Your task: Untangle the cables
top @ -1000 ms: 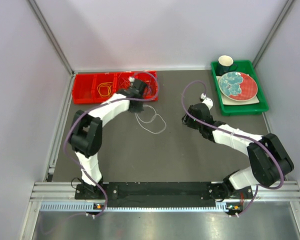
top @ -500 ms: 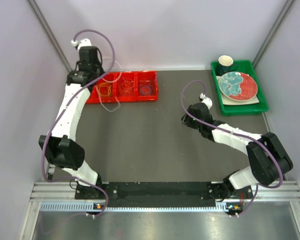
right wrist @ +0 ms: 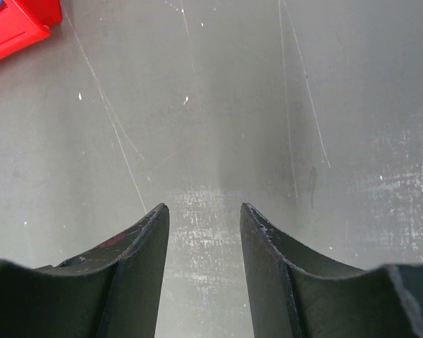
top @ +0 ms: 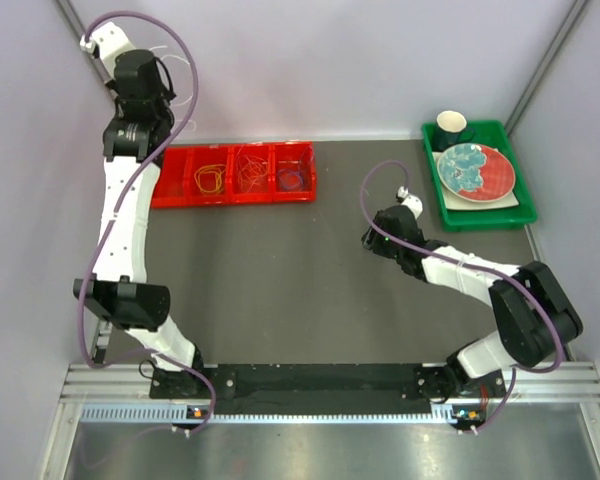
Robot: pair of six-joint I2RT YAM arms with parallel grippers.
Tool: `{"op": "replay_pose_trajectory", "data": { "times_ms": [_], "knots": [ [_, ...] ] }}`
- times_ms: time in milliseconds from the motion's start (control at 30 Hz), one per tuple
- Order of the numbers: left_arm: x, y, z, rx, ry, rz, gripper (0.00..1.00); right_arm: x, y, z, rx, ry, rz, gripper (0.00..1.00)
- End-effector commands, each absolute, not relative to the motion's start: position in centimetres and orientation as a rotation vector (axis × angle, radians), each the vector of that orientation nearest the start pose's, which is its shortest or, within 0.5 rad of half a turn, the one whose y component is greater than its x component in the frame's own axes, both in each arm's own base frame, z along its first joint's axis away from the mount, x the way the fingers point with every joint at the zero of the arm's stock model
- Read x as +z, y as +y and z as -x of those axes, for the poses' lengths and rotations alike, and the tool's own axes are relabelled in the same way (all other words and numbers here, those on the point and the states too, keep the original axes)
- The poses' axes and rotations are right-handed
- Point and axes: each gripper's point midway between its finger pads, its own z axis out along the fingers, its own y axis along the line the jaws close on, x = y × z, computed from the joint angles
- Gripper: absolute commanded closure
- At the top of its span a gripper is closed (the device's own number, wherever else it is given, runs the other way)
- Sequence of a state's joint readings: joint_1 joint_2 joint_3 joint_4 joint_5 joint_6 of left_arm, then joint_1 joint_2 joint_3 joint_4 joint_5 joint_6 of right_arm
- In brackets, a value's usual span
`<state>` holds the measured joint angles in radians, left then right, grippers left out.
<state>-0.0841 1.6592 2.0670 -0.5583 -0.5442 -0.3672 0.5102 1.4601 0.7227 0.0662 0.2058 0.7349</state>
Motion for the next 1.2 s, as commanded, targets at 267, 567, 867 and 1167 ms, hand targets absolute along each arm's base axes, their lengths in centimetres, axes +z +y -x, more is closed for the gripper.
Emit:
{"op": "replay_pose_trajectory", "data": {
  "times_ms": [267,567,867,1167],
  "knots": [
    [42.2,5.6,-53.3,0.214,1.578,0.669,1.0,9.8,19.7,-36.3,0.499,2.18,-0.342,0.55],
    [34.9,4.0,-57.1,0.174,1.71,0.628,1.0,9.5,19.8,-36.5,0.493,2.192,-0.34,0.55],
    [29.0,4.1,-57.2,0.221,1.797,0.625,1.0,9.3,20.0,-36.7,0.487,2.207,-0.335,0.56],
    [22.6,4.5,-57.4,0.293,1.92,0.652,1.0,9.3,20.1,-36.7,0.49,2.21,-0.331,0.57]
  ]
}}
